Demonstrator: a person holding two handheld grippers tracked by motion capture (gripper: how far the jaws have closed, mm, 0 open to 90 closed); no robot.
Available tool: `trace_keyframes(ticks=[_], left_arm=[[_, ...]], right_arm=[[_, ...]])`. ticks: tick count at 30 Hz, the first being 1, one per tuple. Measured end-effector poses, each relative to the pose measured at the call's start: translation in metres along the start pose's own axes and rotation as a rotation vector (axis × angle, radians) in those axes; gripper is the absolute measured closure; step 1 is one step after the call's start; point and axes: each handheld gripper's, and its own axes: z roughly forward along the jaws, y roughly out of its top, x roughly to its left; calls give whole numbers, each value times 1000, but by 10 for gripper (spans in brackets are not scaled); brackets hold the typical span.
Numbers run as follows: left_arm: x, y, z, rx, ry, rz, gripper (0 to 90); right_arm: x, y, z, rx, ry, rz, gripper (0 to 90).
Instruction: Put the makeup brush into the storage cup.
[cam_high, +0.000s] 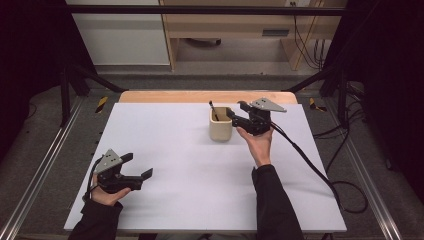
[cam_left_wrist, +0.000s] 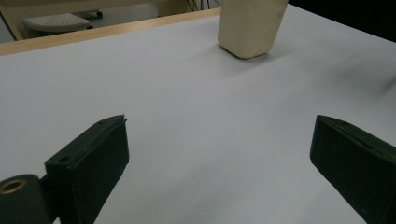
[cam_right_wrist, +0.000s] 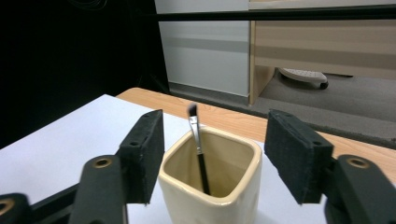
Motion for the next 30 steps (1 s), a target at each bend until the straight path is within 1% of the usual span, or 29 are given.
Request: trace_keyframes(ticks=[3,5,6,9,11,13,15,18,20,23,26,29,30], left_arm=[[0,0,0,1,-2,0,43],[0,0,0,1,-2,0,42],[0,0,0,1,-2,1,42],[0,0,0,1,-4,-1,42],[0,0,0,-2,-5,-2,41],[0,0,1,-1,-7,-4,41],[0,0,1,0,-8,-7,41],[-1,0,1,3,-9,-8,41],[-1,0,2,2,-11,-10,41],[-1,0,2,4,-11,-9,41],[-1,-1,3,7,-11,-9,41],[-2,-1,2,6,-10,-5,41],[-2,-1,2,6,-11,-6,41]], right_arm=[[0,1,-8,2,20,-5,312],[1,1,-14,8,20,-17,277],[1,0,-17,9,30,-22,260],[0,-4,-26,19,36,-21,211],[0,-8,-32,30,31,-10,192],[-2,-12,-38,27,38,-14,177],[-2,-17,-44,45,49,-7,148],[-2,-27,-54,56,54,-26,121],[-3,-33,-60,62,62,-26,101],[-5,-42,-69,85,81,-19,76],[-6,-49,-76,92,73,-20,64],[-4,-55,-83,95,70,-32,49],[-3,-57,-85,96,66,-29,46]])
